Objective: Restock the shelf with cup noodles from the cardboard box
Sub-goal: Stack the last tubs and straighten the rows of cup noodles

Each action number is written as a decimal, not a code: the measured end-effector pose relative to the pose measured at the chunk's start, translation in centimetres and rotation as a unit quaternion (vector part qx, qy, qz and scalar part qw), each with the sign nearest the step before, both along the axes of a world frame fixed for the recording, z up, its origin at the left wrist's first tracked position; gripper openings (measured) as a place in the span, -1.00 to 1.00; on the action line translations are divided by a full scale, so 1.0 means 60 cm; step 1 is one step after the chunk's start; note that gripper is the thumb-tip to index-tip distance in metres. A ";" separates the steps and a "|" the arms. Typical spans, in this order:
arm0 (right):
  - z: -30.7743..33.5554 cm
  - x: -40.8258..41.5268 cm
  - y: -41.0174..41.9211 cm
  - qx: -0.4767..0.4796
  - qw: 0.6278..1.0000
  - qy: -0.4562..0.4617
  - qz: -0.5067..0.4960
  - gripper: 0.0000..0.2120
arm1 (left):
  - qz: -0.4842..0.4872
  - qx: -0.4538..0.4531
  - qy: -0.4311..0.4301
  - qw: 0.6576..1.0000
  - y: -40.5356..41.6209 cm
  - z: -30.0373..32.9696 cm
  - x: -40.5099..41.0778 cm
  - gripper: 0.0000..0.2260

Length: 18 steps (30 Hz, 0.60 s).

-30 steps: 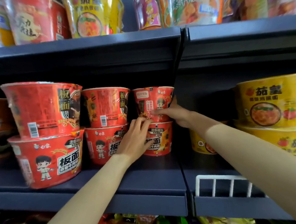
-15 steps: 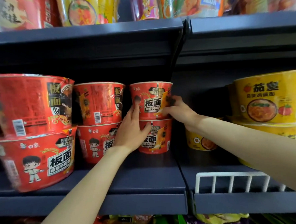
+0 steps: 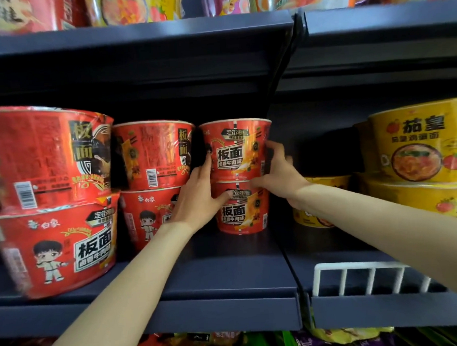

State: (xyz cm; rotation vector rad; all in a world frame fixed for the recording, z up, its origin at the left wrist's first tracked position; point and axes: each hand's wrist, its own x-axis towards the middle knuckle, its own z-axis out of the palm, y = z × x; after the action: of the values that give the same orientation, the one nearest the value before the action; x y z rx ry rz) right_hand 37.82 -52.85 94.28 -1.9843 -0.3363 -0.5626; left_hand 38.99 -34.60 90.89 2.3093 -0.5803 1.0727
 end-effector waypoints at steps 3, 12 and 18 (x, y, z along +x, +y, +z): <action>0.000 0.001 0.001 0.030 0.998 0.022 0.048 -0.07 | 0.064 0.038 -0.064 0.995 -0.005 -0.004 -0.011 -0.22; 0.007 0.009 -0.011 0.019 0.995 0.059 0.083 -0.09 | 0.061 0.040 -0.117 0.990 -0.016 -0.008 -0.002 -0.24; 0.018 0.010 -0.001 0.028 0.996 0.052 0.065 -0.16 | 0.064 0.028 -0.076 0.995 -0.017 -0.010 -0.002 -0.17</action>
State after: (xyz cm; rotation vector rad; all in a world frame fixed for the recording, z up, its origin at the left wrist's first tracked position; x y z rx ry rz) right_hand 38.42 -52.88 95.37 -1.9138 -0.3773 -0.3803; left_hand 38.89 -35.62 90.27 2.3536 -0.5329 1.3177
